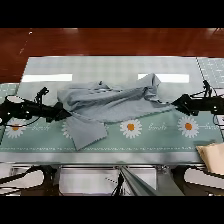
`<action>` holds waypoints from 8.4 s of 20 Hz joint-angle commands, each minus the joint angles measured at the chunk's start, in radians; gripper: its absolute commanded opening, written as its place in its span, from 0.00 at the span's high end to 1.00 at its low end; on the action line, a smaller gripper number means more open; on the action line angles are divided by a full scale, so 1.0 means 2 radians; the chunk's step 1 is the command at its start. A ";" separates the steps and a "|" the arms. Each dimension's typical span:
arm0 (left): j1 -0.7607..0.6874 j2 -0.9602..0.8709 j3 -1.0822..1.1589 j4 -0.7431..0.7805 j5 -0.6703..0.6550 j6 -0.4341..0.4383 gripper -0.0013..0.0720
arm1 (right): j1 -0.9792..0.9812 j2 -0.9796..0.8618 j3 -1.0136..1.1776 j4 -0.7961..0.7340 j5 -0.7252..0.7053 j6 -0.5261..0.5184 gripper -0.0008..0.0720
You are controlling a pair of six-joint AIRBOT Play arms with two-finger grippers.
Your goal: Fold the shirts.
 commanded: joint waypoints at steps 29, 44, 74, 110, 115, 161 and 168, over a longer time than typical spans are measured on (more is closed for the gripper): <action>0.000 0.352 0.686 0.142 -0.018 -0.089 0.95 | 0.076 0.399 0.442 -0.145 -0.028 0.135 0.94; -0.001 0.285 0.530 0.199 -0.355 -0.171 0.95 | 0.124 0.270 0.449 -0.286 0.422 0.150 0.94; -0.122 -0.184 0.390 0.157 0.212 -0.098 0.95 | 0.161 -0.204 0.392 -0.210 -0.149 0.187 0.94; 0.023 0.132 0.002 0.167 -0.131 -0.093 0.13 | -0.006 -0.038 0.218 -0.165 0.166 0.039 0.31; 0.010 0.161 -0.109 0.130 -0.109 -0.090 0.14 | -0.013 -0.024 0.208 -0.112 0.147 0.024 0.31; -0.137 0.121 -0.120 0.045 0.069 -0.127 0.95 | 0.066 -0.061 0.072 -0.164 0.100 0.050 0.65; -0.103 0.149 0.038 0.044 0.038 -0.079 0.95 | 0.064 0.016 0.093 -0.163 0.107 -0.001 0.94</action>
